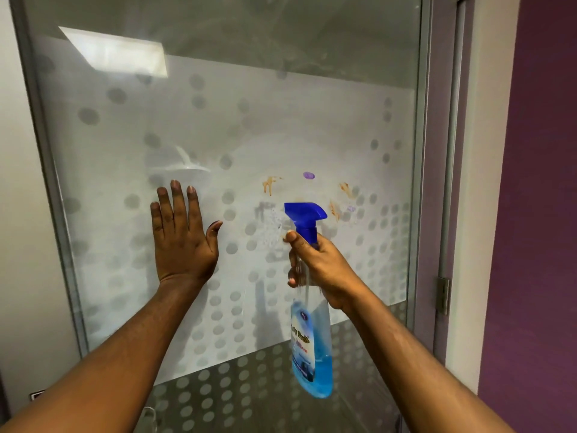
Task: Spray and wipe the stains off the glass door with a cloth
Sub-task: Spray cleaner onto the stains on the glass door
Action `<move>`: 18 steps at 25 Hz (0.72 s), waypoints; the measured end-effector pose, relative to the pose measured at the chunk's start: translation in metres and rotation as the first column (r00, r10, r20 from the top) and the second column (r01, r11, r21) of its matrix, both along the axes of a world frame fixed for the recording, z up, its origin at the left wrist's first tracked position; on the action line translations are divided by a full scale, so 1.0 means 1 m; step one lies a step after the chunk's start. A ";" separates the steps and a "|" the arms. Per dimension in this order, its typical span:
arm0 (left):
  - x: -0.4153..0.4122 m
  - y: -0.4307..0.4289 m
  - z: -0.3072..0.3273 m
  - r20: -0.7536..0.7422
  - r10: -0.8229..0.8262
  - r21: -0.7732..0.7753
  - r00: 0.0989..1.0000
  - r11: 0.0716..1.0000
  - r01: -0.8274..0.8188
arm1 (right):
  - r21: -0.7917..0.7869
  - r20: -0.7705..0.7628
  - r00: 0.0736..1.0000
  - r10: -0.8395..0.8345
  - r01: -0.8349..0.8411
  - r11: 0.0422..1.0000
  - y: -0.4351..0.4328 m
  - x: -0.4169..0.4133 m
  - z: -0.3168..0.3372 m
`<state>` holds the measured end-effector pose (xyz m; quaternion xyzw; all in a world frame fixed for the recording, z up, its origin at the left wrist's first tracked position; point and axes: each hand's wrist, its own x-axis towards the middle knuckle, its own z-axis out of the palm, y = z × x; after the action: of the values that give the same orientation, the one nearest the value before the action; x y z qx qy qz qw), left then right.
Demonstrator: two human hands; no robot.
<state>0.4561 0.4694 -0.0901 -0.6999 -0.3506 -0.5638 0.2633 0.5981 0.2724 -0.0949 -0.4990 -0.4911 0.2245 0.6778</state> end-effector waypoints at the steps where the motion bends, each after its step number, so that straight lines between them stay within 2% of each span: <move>1: 0.000 0.000 0.000 0.000 -0.002 0.000 1.000 1.000 0.002 | 0.003 0.003 1.000 0.002 -0.002 1.000 -0.003 0.001 -0.009; 5: 0.000 0.001 0.000 -0.004 -0.016 0.002 1.000 1.000 0.016 | 0.017 -0.042 0.999 -0.016 0.017 1.000 -0.018 0.010 -0.050; 9: -0.001 0.000 -0.001 -0.015 -0.033 -0.026 0.999 0.999 0.033 | 0.003 -0.118 0.983 -0.139 0.140 0.990 -0.026 0.026 -0.084; 14: -0.003 -0.002 0.000 -0.042 -0.056 -0.064 0.998 0.997 0.053 | -0.058 -0.016 0.958 -0.285 0.284 0.957 -0.025 0.030 -0.106; 18: -0.007 -0.004 0.000 -0.077 -0.066 -0.099 0.995 0.993 0.059 | -0.006 -0.015 0.910 -0.415 0.415 0.910 -0.029 0.033 -0.085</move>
<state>0.4493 0.4653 -0.0903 -0.7445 -0.3445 -0.5257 0.2251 0.6315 0.2439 -0.1794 -0.5910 -0.3684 0.0798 0.7132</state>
